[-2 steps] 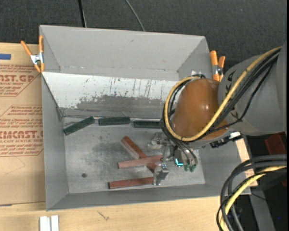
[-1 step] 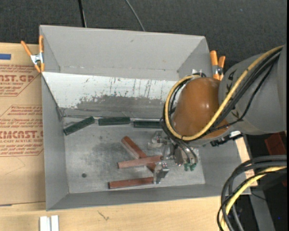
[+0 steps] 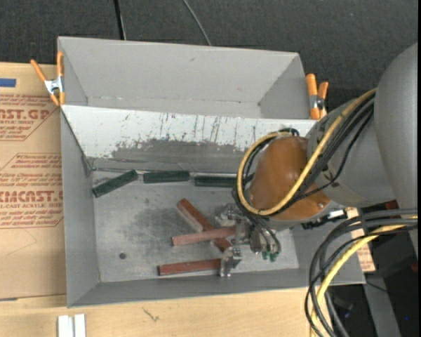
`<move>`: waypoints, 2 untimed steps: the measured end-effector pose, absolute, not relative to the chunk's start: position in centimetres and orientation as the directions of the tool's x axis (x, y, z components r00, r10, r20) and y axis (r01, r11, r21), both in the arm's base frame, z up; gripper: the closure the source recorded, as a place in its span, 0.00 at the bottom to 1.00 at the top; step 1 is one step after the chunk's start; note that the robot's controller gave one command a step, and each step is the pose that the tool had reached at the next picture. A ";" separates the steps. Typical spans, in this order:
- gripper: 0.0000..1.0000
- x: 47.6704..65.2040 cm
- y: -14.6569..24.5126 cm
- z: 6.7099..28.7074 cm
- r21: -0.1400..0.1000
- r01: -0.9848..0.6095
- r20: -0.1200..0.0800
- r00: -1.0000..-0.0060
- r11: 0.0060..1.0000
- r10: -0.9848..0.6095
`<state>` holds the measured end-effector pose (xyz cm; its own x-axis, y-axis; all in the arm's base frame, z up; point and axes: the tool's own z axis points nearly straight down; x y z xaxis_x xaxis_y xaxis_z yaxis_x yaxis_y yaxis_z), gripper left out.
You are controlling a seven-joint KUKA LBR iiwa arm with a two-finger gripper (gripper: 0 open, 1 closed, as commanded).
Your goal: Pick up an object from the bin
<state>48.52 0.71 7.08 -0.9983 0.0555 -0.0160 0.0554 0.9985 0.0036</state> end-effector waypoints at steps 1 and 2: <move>0.00 48.6 1.6 7.3 0.001 0.124 -0.009 -0.992 0.992 0.124; 0.00 48.6 1.2 7.3 0.002 0.085 -0.009 -0.996 0.996 0.085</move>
Offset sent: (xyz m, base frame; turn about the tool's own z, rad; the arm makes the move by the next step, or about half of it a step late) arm 0.0000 0.0000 0.0000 0.0000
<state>48.65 1.21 7.28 -0.9963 0.0855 -0.0086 0.0855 0.9963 0.0017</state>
